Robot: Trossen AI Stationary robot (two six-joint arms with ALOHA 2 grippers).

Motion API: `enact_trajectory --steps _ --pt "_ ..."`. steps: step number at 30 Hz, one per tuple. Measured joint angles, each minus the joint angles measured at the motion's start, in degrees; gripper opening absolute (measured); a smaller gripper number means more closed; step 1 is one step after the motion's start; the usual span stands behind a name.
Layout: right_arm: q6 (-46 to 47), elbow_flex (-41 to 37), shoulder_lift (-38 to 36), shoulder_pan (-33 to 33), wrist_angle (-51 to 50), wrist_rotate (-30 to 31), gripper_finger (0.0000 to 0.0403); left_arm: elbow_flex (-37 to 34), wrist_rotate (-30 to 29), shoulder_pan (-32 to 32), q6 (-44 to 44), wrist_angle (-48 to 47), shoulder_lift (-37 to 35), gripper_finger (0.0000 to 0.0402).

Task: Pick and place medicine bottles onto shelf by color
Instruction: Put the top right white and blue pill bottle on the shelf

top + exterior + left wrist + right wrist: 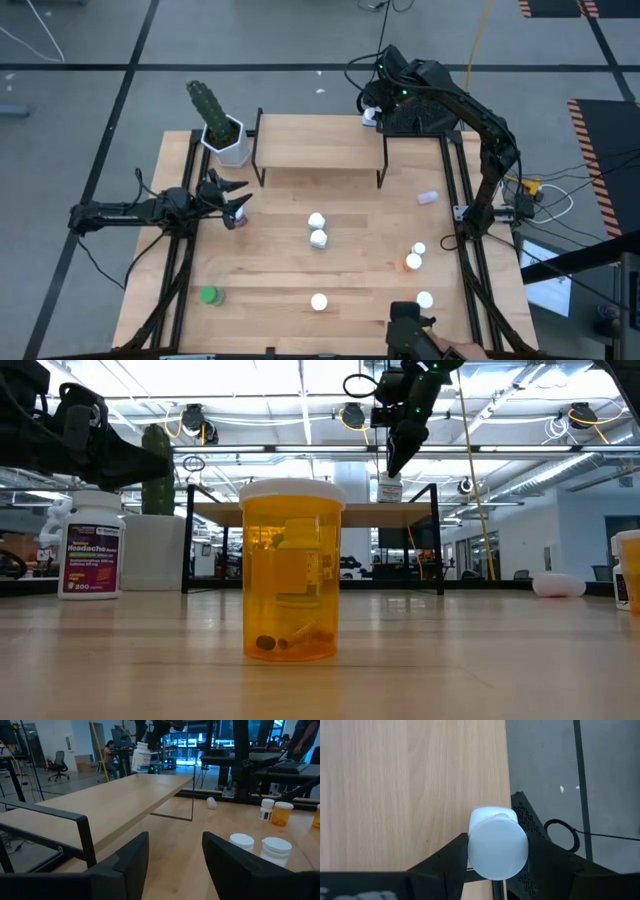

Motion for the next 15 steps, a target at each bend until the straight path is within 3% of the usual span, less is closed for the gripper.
enact_trajectory --steps 15 --pt "-0.02 -0.02 -0.02 0.02 -0.26 -2.03 0.0186 0.01 0.0 0.0 0.19 0.02 0.01 0.0189"
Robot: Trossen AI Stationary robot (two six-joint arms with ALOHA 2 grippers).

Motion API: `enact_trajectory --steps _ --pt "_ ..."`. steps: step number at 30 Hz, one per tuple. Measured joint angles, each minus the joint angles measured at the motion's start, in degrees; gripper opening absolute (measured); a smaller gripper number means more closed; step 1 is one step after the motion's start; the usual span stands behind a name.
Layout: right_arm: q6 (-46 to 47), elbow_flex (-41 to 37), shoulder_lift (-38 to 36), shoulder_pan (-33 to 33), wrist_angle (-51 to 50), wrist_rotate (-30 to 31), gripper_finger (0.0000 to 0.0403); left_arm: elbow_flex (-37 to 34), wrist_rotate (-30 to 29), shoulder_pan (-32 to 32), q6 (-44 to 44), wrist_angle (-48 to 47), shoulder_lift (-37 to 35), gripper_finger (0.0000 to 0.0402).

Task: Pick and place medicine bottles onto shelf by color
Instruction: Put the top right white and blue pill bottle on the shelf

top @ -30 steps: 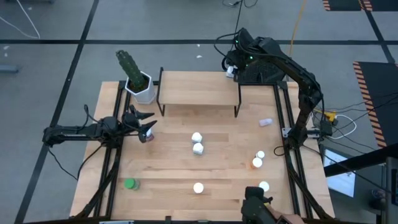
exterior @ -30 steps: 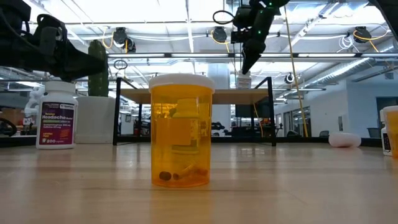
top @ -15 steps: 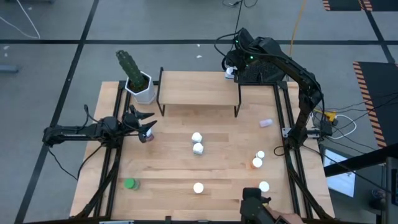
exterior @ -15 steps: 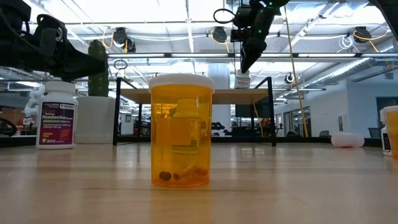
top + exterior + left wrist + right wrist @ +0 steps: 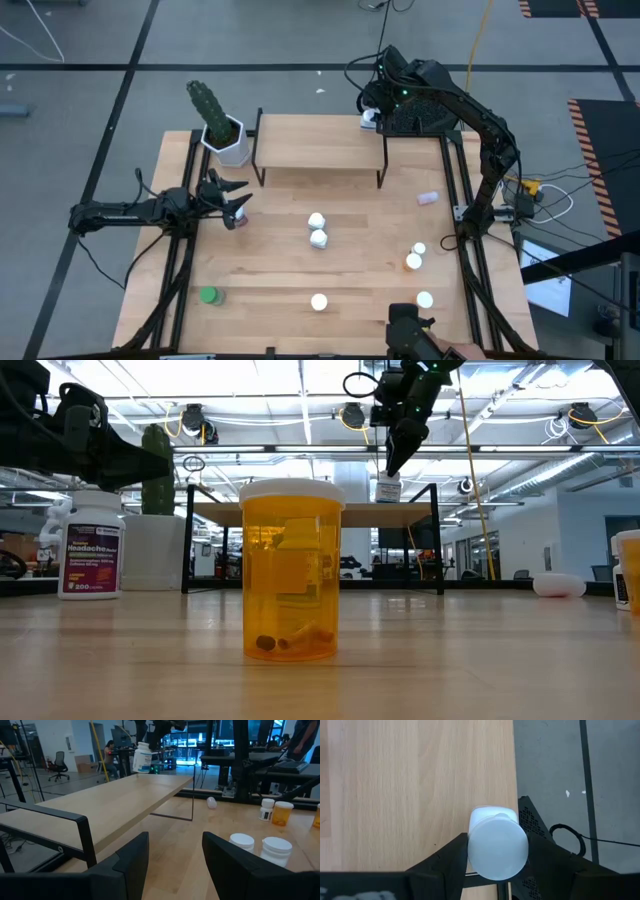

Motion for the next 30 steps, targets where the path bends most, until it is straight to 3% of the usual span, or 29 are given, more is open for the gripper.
enact_trajectory --steps 17,30 --pt "-0.02 0.0 0.0 -0.02 -0.21 -0.78 0.0187 0.0 0.0 -0.02 -0.4 0.0 -0.02 0.0189" --pt "0.44 -0.02 0.0 -0.02 0.54 -0.79 0.023 -0.02 0.0 -0.02 -0.4 0.01 0.0 0.0189"
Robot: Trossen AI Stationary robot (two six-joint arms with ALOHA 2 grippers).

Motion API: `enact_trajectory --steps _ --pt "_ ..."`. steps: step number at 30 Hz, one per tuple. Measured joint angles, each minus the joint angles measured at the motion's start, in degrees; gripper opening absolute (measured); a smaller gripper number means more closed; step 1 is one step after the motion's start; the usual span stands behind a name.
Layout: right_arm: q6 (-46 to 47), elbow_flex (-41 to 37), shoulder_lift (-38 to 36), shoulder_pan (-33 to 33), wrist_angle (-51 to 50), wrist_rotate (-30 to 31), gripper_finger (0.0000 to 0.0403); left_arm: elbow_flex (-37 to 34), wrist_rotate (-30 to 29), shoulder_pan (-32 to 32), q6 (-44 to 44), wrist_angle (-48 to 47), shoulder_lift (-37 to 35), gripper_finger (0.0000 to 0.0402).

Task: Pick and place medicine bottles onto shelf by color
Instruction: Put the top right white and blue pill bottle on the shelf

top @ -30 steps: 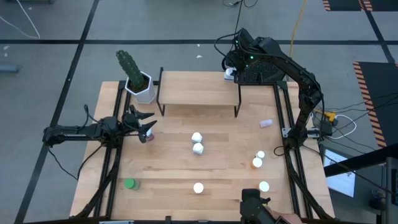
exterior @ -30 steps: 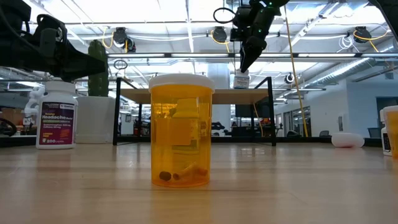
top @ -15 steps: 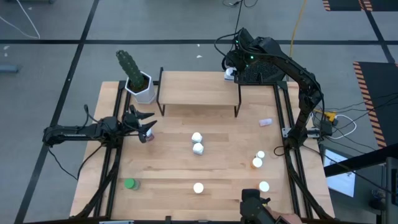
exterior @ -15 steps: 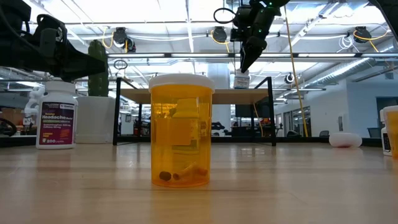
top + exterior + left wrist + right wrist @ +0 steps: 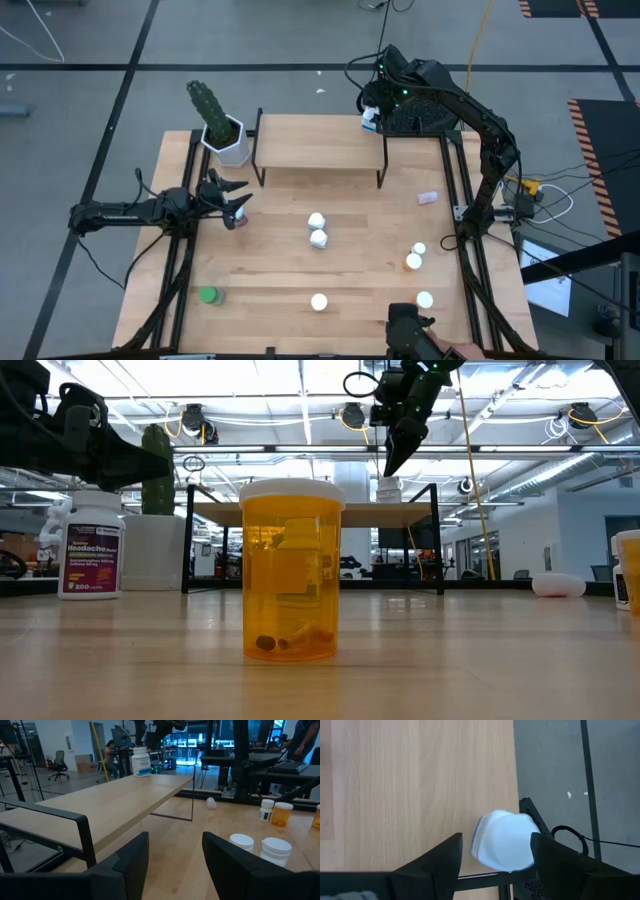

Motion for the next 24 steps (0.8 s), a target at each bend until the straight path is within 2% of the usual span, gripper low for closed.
enact_trajectory --steps 7,10,12,17,19,24 --pt "0.68 -0.04 -0.37 0.02 1.26 0.23 0.0231 0.02 0.0 0.01 0.0 -0.01 -0.01 0.0189" --pt "4.86 -0.04 -1.33 0.16 2.02 0.27 0.0231 0.02 0.0 0.0 0.01 0.01 0.0 0.0189" --pt "10.96 -0.04 -1.9 0.37 2.79 0.35 0.0231 0.0 0.0 0.0 0.02 0.01 -0.02 0.0189" --pt "34.86 -0.04 -2.25 1.43 3.32 0.49 0.0231 0.01 0.0 0.02 0.4 0.01 -0.01 0.0189" --pt "38.14 -0.24 -2.23 2.41 3.0 3.59 0.0231 0.0 0.0 0.02 0.73 0.01 -0.02 0.0189" --pt "39.89 -3.55 -2.12 5.21 4.64 17.12 0.0231 0.01 0.0 0.02 1.02 0.01 -0.01 0.0189"
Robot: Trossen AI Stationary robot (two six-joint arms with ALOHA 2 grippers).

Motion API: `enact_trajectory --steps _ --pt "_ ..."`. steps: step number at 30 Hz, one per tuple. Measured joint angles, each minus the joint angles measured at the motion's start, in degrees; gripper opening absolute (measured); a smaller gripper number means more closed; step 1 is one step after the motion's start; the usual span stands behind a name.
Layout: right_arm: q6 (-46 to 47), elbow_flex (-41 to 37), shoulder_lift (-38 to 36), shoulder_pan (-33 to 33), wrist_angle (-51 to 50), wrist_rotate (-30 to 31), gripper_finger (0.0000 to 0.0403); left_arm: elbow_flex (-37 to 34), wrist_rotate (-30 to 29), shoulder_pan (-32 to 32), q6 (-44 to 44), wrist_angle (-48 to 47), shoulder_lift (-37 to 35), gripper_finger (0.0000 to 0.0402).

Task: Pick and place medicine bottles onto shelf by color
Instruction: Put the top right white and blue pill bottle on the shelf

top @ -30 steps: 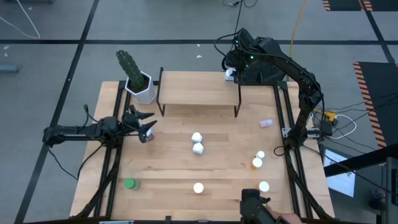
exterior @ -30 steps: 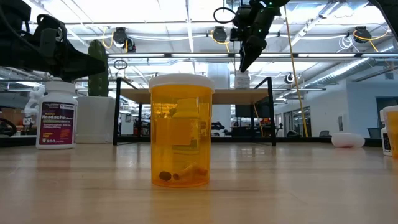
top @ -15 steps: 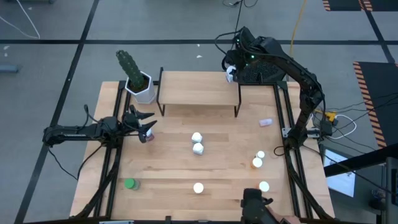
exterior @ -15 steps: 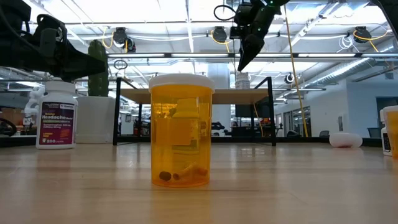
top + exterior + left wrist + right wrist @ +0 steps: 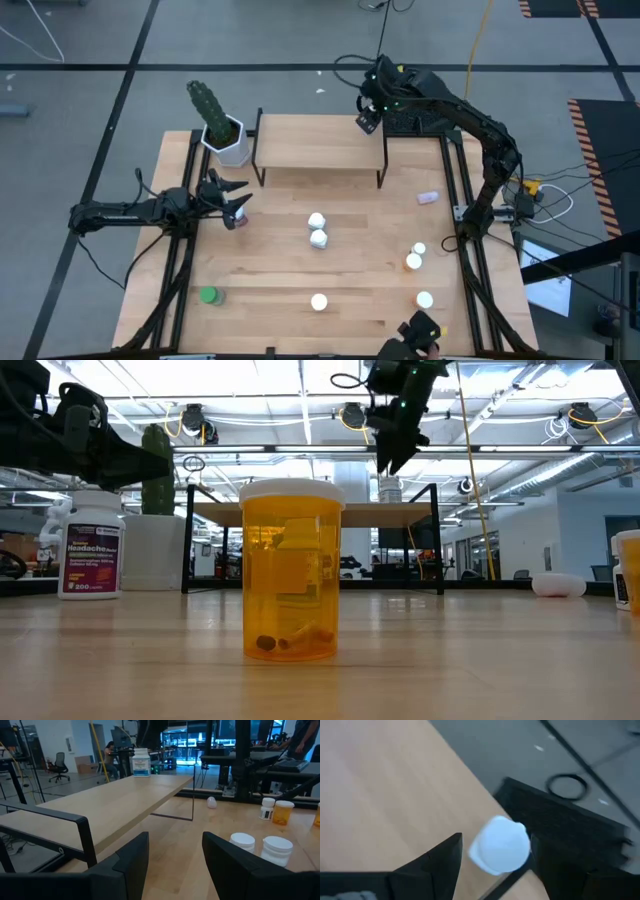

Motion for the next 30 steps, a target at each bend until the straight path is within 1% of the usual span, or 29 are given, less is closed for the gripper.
enact_trajectory --steps 3,7,12,16,19,22,24,30 --pt "2.45 -2.59 -0.13 0.64 2.68 3.72 0.0231 0.01 0.0 0.0 0.08 0.0 0.0 0.0189" --pt "4.46 -5.43 -0.04 0.82 4.63 3.86 0.0231 -0.01 0.0 0.0 0.08 -0.02 0.01 0.0189" --pt "3.82 -7.73 -0.04 0.82 7.78 3.71 0.023 -0.01 0.0 0.0 0.08 -0.02 -0.01 0.0189" --pt "1.27 -7.84 -0.09 0.86 8.15 3.7 0.021 0.0 0.0 0.0 0.08 -0.03 0.01 0.0189" --pt "-3.75 -7.84 -0.17 0.89 8.16 3.52 0.0185 -0.01 0.0 0.0 0.42 -0.04 -0.01 0.0189" --pt "-11.24 -7.82 -0.2 0.87 8.0 1.18 0.0168 0.01 0.0 0.0 0.51 -0.04 0.01 0.0189" --pt "-15.85 -7.82 -0.24 0.81 7.96 -0.25 0.0166 -0.01 0.0 0.0 0.51 -0.04 0.0 0.0189" --pt "-28.08 -7.8 -0.24 -0.23 7.61 -4.86 0.018 -0.01 0.0 0.0 0.51 -0.06 0.01 0.0189"
